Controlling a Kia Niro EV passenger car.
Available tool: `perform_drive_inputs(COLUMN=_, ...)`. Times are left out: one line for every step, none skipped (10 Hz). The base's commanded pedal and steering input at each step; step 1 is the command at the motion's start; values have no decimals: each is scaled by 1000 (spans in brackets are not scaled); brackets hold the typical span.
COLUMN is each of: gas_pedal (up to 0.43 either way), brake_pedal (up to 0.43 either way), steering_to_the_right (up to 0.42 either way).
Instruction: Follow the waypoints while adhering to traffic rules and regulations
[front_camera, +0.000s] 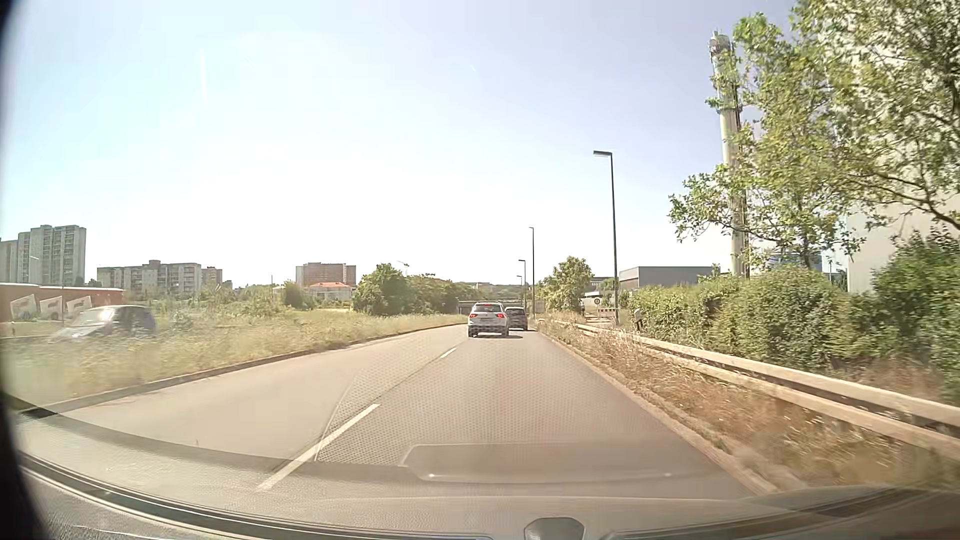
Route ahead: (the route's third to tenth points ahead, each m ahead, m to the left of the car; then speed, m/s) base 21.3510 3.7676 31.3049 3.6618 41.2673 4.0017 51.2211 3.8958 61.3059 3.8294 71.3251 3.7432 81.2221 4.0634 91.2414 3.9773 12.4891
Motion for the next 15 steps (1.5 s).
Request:
perform_drive_inputs(gas_pedal=0, brake_pedal=24, steering_to_the_right=1)
perform_drive_inputs(gas_pedal=0, brake_pedal=24, steering_to_the_right=1)
perform_drive_inputs(gas_pedal=0, brake_pedal=24, steering_to_the_right=1)
perform_drive_inputs(gas_pedal=0, brake_pedal=24, steering_to_the_right=1)
perform_drive_inputs(gas_pedal=0, brake_pedal=24, steering_to_the_right=0)
perform_drive_inputs(gas_pedal=0, brake_pedal=24, steering_to_the_right=0)
perform_drive_inputs(gas_pedal=0, brake_pedal=24, steering_to_the_right=0)
perform_drive_inputs(gas_pedal=0, brake_pedal=24, steering_to_the_right=0)
perform_drive_inputs(gas_pedal=0, brake_pedal=24, steering_to_the_right=0)
perform_drive_inputs(gas_pedal=0, brake_pedal=24, steering_to_the_right=-1)
perform_drive_inputs(gas_pedal=0, brake_pedal=24, steering_to_the_right=-2)
perform_drive_inputs(gas_pedal=0, brake_pedal=24, steering_to_the_right=-4)
perform_drive_inputs(gas_pedal=0, brake_pedal=24, steering_to_the_right=-4)
perform_drive_inputs(gas_pedal=0, brake_pedal=24, steering_to_the_right=-2)
perform_drive_inputs(gas_pedal=0, brake_pedal=24, steering_to_the_right=0)
